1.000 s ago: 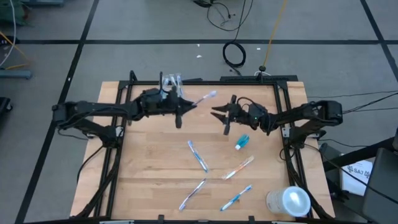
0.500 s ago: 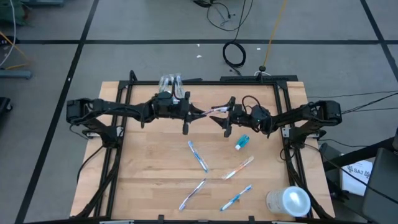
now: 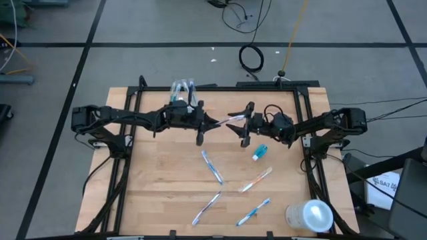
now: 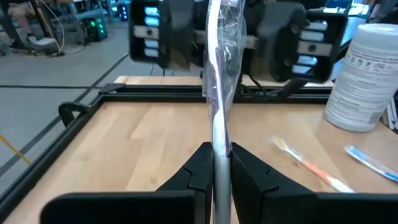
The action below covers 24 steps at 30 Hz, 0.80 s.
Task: Pick & Place toothbrushing station
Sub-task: Put the violet toothbrush into the transparent organizer
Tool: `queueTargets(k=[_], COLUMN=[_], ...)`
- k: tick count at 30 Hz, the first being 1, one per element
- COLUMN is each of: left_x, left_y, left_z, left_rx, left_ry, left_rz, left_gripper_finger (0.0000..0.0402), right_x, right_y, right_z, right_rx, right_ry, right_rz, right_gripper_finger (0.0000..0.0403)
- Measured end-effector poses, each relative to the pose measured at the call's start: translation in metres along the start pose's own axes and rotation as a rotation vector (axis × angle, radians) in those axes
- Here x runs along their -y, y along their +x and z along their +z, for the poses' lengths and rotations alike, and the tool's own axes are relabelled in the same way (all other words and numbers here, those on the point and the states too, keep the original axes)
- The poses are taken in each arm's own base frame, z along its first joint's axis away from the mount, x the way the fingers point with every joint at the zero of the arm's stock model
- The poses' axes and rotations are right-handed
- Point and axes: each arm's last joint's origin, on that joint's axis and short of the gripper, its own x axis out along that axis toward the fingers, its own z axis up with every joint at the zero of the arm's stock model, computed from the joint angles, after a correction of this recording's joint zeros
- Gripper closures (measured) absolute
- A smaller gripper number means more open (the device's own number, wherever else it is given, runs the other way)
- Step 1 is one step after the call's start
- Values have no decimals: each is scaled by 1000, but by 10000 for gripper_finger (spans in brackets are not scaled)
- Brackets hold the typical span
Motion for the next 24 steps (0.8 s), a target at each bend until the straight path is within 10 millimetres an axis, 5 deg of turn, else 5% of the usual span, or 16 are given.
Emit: queueTargets(k=[8,20,24], left_x=[6,12,12], left_y=[1,3,3], left_z=[-5,-4,-4], left_rx=[-52,-56,-57], left_ry=[-5,-14,-14], left_rz=[50,144,143], left_gripper_finger=[382,351,358], right_x=[6,10,10], right_y=[0,0,0], right_z=[3,2,2], right_rx=[32,21,21], right_ry=[-12,-13,-1], right_rz=[-22,-33,-33], right_gripper_finger=[256,391,390])
